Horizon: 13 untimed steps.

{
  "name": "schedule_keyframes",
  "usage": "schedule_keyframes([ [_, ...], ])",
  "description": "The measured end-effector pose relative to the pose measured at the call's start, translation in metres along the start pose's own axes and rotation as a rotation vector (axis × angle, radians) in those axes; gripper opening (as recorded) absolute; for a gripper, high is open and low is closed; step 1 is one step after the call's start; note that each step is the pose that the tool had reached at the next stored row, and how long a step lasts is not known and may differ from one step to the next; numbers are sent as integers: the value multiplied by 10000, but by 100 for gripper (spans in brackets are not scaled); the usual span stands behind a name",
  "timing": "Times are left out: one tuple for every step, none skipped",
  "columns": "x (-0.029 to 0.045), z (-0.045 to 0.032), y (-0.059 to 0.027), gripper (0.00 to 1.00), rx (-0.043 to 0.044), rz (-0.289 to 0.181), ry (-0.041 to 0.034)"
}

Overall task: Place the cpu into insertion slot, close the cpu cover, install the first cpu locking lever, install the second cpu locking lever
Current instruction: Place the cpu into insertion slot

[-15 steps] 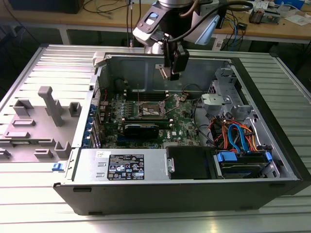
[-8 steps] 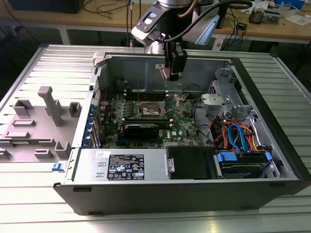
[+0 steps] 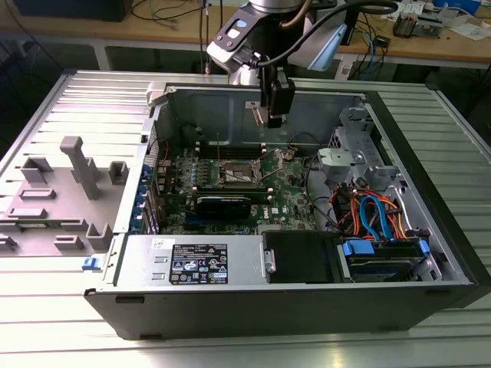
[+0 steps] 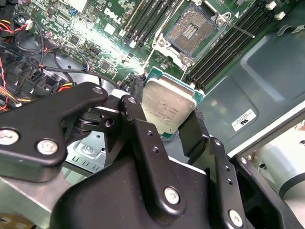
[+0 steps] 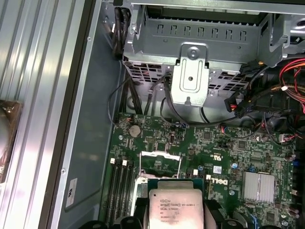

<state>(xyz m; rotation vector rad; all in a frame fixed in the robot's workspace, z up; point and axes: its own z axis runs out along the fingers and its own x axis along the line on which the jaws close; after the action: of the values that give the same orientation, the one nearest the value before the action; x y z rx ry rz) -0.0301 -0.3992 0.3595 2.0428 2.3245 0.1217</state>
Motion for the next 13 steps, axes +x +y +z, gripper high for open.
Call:
schedule_keyframes([
  [0,2,0,55,0,0,0],
  [0,5,0,55,-1,0,1],
  [0,7,-1,55,0,0,0],
  [0,10,-1,55,-1,0,1],
  [0,15,-1,55,-1,0,1],
  [-1,22,-2,55,-1,0,1],
  [-1,28,-2,55,0,0,-1],
  [-1,32,-3,55,0,0,-2],
  [-1,35,-3,55,0,-1,-2],
  [-1,40,-4,55,1,0,-4],
  [-1,42,-4,55,1,0,-4],
  [-1,45,-4,55,1,0,-4],
  [-1,48,-4,55,0,-1,-4],
])
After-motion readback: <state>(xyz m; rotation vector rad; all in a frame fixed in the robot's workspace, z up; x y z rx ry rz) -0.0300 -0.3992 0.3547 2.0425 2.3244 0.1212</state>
